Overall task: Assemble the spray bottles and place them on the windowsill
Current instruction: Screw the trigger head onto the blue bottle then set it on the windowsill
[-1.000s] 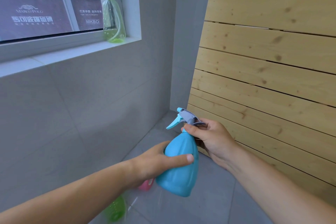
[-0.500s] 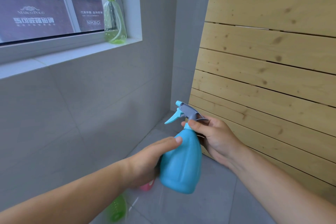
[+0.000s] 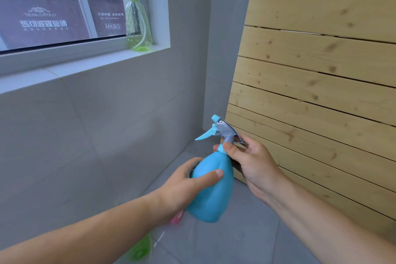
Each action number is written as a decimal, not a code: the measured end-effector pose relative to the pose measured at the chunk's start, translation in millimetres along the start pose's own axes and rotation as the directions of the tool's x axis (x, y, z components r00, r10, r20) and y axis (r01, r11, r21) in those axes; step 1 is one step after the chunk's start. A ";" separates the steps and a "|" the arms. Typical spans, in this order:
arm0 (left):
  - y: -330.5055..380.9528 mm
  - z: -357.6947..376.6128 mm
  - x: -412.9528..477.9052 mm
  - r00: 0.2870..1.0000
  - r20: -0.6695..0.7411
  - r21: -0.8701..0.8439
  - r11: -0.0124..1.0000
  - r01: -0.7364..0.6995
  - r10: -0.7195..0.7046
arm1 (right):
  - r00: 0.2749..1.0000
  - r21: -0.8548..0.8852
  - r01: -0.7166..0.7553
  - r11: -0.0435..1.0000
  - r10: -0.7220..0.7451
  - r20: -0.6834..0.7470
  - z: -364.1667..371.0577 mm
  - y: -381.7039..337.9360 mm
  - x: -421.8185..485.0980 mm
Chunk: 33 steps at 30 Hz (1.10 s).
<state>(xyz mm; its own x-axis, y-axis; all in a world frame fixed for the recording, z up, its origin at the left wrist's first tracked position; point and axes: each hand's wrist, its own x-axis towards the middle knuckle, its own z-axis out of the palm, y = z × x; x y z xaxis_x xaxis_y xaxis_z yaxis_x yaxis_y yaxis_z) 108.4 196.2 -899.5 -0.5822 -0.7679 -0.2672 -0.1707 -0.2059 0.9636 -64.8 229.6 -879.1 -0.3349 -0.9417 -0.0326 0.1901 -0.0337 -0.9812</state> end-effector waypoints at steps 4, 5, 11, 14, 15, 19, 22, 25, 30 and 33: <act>1.5 4.1 -1.5 0.999 -0.051 0.030 0.999 -0.009 0.011 | 0.999 -0.017 -0.009 1.000 0.008 -0.036 1.3 -0.6 1.4; 1.7 3.6 -1.4 0.999 -0.032 0.012 1.000 0.009 -0.009 | 0.999 -0.008 -0.024 1.000 0.023 -0.030 0.7 -2.2 2.1; 3.2 -6.3 2.4 0.977 0.185 -0.188 0.972 0.143 -0.108 | 0.998 0.017 -0.065 0.998 0.065 0.007 -3.8 -10.6 2.3; -0.2 -8.4 4.0 0.964 0.243 -0.187 0.970 0.158 -0.110 | 0.997 0.039 -0.076 0.996 0.075 0.021 -5.7 -13.3 -0.2; -0.9 -8.9 3.9 0.966 0.237 -0.182 0.972 0.147 -0.102 | 0.997 0.041 -0.075 0.996 0.074 0.022 -5.8 -14.5 -0.5; -0.6 -8.8 3.7 0.980 0.188 -0.216 0.970 0.109 -0.068 | 0.999 0.028 -0.045 0.999 0.045 -0.007 -4.9 -15.5 -1.0; 1.6 -9.8 2.0 0.986 0.157 -0.215 0.972 0.096 -0.062 | 0.999 0.027 -0.026 0.999 0.027 -0.038 -3.2 -12.8 -3.3; 3.3 -10.2 0.1 0.989 0.134 -0.202 0.976 0.082 -0.056 | 0.998 0.041 -0.015 0.999 0.017 -0.061 -2.0 -10.4 -4.5; 6.6 -7.9 -0.6 0.995 0.097 -0.187 0.981 0.048 -0.030 | 0.997 0.028 -0.023 0.999 0.025 -0.069 1.0 -12.7 -1.1; 12.0 -11.8 -0.4 0.994 0.103 -0.239 0.970 0.051 -0.026 | 0.999 0.027 -0.030 0.999 0.031 -0.031 5.9 -19.3 4.1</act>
<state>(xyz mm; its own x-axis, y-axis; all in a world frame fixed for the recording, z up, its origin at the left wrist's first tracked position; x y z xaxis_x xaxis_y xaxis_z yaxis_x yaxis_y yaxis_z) 116.0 186.9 -887.7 -0.6563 -0.6956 -0.2923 -0.0046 -0.3837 0.9234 -64.3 224.4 -859.2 -0.3578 -0.9313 -0.0685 0.2253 -0.0148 -0.9742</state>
